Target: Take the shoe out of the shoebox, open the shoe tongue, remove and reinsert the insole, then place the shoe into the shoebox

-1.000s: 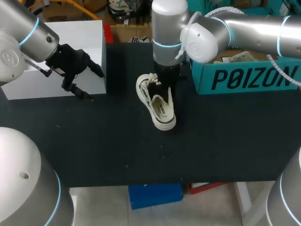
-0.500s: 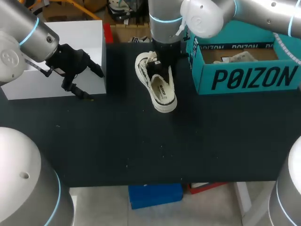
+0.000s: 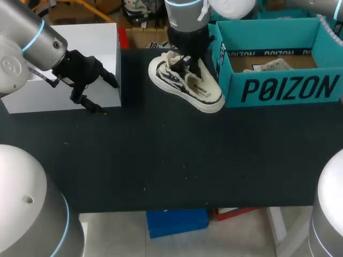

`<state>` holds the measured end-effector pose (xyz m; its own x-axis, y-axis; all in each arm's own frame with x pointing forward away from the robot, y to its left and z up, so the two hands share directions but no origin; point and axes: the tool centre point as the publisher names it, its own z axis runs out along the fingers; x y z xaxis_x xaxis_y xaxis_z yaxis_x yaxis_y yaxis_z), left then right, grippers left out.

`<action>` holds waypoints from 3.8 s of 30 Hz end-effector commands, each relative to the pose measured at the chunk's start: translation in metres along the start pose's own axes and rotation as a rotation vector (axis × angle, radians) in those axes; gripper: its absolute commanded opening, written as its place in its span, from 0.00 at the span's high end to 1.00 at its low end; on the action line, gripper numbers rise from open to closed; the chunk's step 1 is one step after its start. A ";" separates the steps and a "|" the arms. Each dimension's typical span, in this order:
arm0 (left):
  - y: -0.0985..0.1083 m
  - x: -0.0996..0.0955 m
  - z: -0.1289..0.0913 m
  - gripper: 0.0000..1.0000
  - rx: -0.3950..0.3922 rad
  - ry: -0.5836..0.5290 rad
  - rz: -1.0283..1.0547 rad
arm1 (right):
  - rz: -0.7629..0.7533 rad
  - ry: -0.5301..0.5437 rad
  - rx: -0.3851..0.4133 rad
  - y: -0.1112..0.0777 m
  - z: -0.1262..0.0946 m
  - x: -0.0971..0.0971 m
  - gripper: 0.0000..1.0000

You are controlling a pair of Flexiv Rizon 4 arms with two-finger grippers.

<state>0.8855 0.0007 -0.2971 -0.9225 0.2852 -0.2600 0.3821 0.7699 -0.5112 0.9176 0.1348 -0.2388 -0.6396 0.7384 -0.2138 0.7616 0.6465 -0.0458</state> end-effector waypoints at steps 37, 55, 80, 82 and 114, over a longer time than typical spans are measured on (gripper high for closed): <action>0.000 0.001 0.001 0.00 0.000 -0.005 0.002 | -1.169 -0.189 -0.122 -0.027 -0.050 -0.058 1.00; 0.000 0.001 0.001 0.00 0.000 -0.005 0.002 | -1.047 -0.141 -0.063 -0.025 -0.024 -0.146 1.00; 0.000 0.001 0.001 0.00 0.000 -0.005 0.002 | -1.072 -0.143 -0.032 -0.003 -0.020 -0.176 1.00; 0.000 0.001 0.001 0.00 0.000 -0.005 0.002 | -1.072 -0.144 -0.027 0.000 -0.018 -0.187 1.00; 0.000 0.001 0.001 0.00 0.000 -0.005 0.002 | -0.938 -0.147 -0.025 0.080 0.040 -0.358 1.00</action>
<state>0.8855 0.0007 -0.2971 -0.9225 0.2852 -0.2600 0.3821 0.7699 -0.5112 1.1993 -0.0887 -0.2054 -0.9597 -0.1231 -0.2528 -0.0612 0.9689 -0.2396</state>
